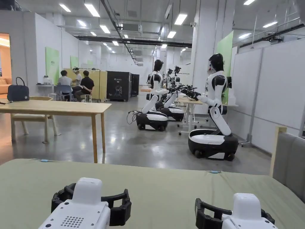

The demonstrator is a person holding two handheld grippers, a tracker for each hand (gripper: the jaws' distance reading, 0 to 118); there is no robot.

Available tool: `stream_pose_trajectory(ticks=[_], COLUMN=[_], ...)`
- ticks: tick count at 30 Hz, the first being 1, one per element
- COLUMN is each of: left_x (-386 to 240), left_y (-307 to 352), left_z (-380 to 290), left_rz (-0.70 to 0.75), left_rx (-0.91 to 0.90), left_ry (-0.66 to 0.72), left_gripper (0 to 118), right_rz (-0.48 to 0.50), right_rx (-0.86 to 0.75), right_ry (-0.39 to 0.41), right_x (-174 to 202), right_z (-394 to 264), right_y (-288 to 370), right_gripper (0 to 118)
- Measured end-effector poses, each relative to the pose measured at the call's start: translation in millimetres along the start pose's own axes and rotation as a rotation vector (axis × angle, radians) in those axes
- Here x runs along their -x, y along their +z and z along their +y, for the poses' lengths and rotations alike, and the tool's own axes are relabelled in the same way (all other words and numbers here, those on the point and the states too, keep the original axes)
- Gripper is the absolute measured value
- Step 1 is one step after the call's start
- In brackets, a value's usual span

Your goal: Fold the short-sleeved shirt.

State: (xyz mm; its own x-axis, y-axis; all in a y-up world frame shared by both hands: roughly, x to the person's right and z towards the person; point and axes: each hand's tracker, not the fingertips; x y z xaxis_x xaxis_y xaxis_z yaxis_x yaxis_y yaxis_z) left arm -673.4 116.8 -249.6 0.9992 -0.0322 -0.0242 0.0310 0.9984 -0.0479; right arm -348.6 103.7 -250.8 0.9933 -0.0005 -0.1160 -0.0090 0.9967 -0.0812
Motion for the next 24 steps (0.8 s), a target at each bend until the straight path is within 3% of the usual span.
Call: stream_pose_trajectory(ticks=[6,7,8,9,10,11,14,20,24], left_x=[1.8,2.2,2.6,3.5,2.2,-1.0,3.6,6.2,41.1], left_y=[-1.4,-1.1,0.9,3.8,2.4,0.8,0.7,21.3,42.4], left_z=[2.7,2.6,2.3,1.7,1.2,-1.1,-6.8,-9.1,-17.7], left_rz=[0.009,0.002,-0.035,-0.086,-0.064,0.020,-0.048,0.006,0.095], left_rx=[0.005,0.009,0.004,-0.015,-0.009,-0.018,-0.024,-0.014,0.019], left_ry=[0.008,0.010,0.027,0.036,0.026,-0.007,0.028,0.020,0.013], left_gripper=[118,117,95,49,0,0,0,0,0], right_rz=[-0.011,-0.004,0.027,0.029,0.009,0.004,0.008,-0.012,0.103], right_rx=[0.010,0.009,-0.001,-0.003,0.007,-0.004,-0.008,-0.025,-0.009], right_ry=[0.061,0.065,0.071,0.072,0.073,0.062,0.036,0.082,0.061], right_x=[11.8,11.5,10.4,10.3,11.4,9.7,5.9,25.0,69.9], right_z=[1.4,2.1,2.0,2.0,1.9,1.2,0.1,1.0,0.9], right_y=[1.2,3.2,4.8,3.9,2.1,4.8,6.5,2.8,-10.1], right_gripper=[117,105,58,18,8,8,8,8,8])
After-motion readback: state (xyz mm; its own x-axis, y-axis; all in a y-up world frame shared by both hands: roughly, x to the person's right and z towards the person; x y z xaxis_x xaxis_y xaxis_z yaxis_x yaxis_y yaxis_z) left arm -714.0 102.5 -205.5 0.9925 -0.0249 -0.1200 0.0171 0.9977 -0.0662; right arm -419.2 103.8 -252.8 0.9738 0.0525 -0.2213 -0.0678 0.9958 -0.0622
